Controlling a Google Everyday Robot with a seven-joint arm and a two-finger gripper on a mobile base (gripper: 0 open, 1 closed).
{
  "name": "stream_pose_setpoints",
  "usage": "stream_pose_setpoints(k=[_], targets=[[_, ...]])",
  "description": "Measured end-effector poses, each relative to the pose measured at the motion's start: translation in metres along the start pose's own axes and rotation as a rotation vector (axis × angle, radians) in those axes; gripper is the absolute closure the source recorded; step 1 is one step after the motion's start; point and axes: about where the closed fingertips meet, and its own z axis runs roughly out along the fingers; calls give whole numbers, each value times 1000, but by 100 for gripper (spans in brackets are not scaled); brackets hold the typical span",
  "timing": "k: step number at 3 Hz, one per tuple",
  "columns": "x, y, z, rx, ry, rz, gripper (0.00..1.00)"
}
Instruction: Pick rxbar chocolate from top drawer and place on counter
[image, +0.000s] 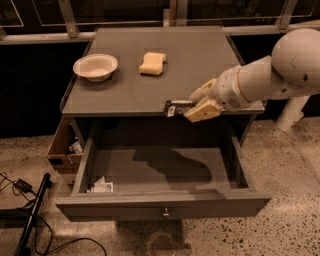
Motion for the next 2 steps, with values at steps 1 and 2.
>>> stream_pose_setpoints(k=[1, 2], targets=[[-11, -31, 7, 36, -31, -13, 100], [-17, -56, 21, 53, -56, -19, 100]])
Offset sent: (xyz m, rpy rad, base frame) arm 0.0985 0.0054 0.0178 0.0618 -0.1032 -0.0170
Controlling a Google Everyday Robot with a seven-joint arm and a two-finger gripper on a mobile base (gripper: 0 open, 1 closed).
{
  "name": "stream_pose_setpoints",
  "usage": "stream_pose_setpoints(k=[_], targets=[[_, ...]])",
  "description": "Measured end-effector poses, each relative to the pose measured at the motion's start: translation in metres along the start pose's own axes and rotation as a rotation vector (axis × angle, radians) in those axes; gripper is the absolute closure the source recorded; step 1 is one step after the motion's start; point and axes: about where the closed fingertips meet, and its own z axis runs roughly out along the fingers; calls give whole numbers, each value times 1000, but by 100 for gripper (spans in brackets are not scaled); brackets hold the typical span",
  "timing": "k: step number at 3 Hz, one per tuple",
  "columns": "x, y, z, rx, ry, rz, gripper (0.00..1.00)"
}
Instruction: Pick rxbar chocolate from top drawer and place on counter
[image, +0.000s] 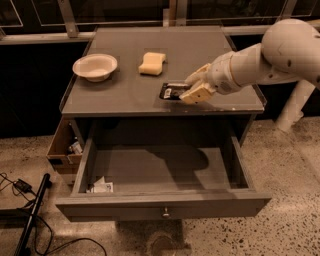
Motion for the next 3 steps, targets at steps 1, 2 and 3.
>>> stream_pose_setpoints(k=[1, 2, 3], targets=[[-3, -17, 16, 5, -20, 9, 100], [-2, -28, 29, 2, -32, 23, 100], [3, -33, 39, -5, -33, 41, 100]])
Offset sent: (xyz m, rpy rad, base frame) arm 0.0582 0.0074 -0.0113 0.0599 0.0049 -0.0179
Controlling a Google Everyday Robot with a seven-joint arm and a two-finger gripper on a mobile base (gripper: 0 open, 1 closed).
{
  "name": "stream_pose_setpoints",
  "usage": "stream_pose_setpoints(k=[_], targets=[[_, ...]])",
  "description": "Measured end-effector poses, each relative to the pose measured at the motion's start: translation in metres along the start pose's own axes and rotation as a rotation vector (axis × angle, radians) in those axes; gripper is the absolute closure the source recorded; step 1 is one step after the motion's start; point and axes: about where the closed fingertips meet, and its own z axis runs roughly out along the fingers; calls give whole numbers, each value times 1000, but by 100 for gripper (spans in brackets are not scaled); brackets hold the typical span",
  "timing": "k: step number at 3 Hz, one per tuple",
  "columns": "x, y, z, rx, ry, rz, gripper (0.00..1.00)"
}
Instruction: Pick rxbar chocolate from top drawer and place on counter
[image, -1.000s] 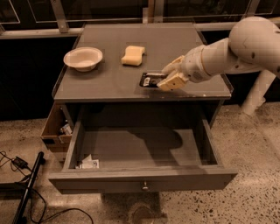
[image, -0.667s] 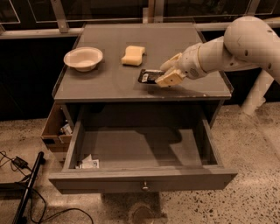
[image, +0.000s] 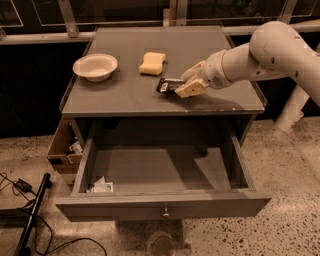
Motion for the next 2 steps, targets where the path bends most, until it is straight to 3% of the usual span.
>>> stream_pose_setpoints(k=[2], targets=[[8, -1, 9, -11, 4, 23, 100]])
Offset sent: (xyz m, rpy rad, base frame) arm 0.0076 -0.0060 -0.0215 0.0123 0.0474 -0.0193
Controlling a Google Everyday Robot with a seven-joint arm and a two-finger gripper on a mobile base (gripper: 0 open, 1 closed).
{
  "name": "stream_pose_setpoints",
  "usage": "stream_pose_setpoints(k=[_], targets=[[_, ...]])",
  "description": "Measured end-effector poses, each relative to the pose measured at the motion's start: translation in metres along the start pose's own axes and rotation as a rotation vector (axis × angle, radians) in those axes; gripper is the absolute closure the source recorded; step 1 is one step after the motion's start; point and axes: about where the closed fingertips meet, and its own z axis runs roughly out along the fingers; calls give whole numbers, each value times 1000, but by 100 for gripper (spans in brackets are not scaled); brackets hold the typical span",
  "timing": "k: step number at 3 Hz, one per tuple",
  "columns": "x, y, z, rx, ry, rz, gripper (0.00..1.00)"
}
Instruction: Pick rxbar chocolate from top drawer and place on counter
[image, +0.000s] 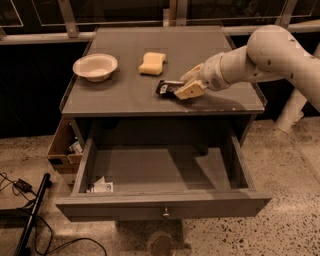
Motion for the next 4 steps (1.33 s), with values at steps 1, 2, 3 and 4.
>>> stream_pose_setpoints(k=[1, 2, 3, 4], targets=[[0, 0, 0, 0, 0, 0, 83], [0, 0, 0, 0, 0, 0, 60], [0, 0, 0, 0, 0, 0, 36], [0, 0, 0, 0, 0, 0, 13]])
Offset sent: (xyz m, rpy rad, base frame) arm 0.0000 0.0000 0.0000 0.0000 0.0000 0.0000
